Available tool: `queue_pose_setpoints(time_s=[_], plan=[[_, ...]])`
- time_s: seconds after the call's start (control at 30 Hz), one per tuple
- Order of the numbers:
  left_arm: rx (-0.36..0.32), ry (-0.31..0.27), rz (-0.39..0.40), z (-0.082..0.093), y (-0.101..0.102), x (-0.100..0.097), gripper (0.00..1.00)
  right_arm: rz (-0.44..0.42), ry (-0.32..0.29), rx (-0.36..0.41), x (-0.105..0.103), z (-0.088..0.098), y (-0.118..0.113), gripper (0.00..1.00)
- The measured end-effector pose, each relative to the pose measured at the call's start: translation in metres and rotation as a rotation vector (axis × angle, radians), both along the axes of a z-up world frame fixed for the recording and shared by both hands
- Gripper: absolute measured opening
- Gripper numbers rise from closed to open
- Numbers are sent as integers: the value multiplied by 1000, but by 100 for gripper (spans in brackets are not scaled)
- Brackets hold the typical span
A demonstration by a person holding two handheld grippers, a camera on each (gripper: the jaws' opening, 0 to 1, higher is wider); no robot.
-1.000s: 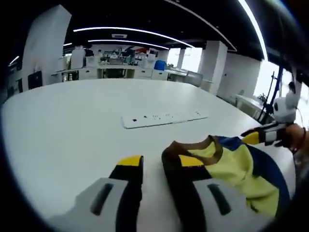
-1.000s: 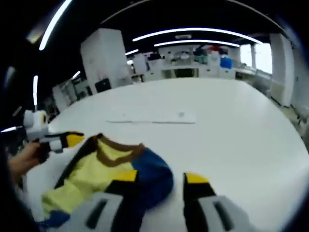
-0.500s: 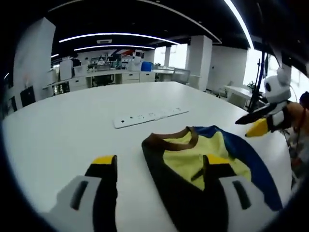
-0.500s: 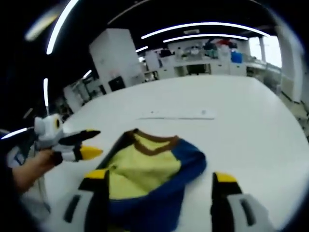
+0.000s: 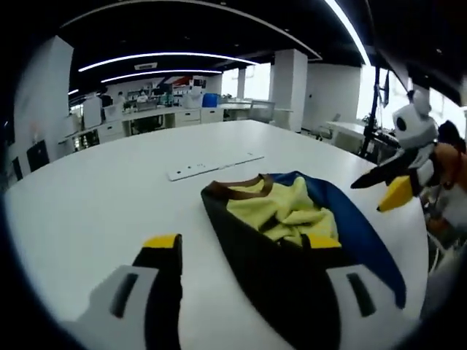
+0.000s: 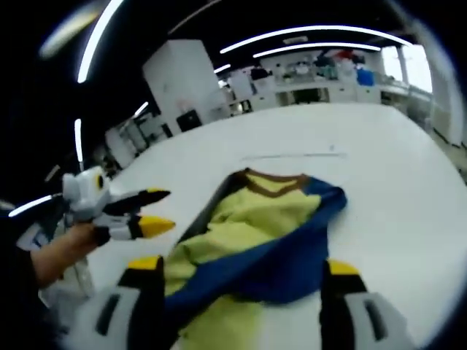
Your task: Fold the garment on the visible template until the final outline fits inside the template.
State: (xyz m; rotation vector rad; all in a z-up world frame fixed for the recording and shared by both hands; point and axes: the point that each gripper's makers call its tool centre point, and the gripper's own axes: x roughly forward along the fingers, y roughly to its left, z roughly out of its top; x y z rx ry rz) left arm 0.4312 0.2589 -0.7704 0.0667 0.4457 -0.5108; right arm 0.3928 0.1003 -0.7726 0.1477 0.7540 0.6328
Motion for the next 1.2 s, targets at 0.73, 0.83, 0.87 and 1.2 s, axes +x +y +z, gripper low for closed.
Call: queue_pose_setpoints(time_s=[0.73,0.83,0.87,1.2], plan=[[-27,130,14,-44,-4,-65,30,40,-1,99,-65,-19,50,37],[-19,144,15,-51,-6,-67,28,33,-13,105,-65,-19,50,30],[6,148,9,-53,-7,-69,27,34,-19,103,-65,-20,51,28],[62,161,7,-73,-1,-68,18,-11,-64,92,-60,-23,40,2]])
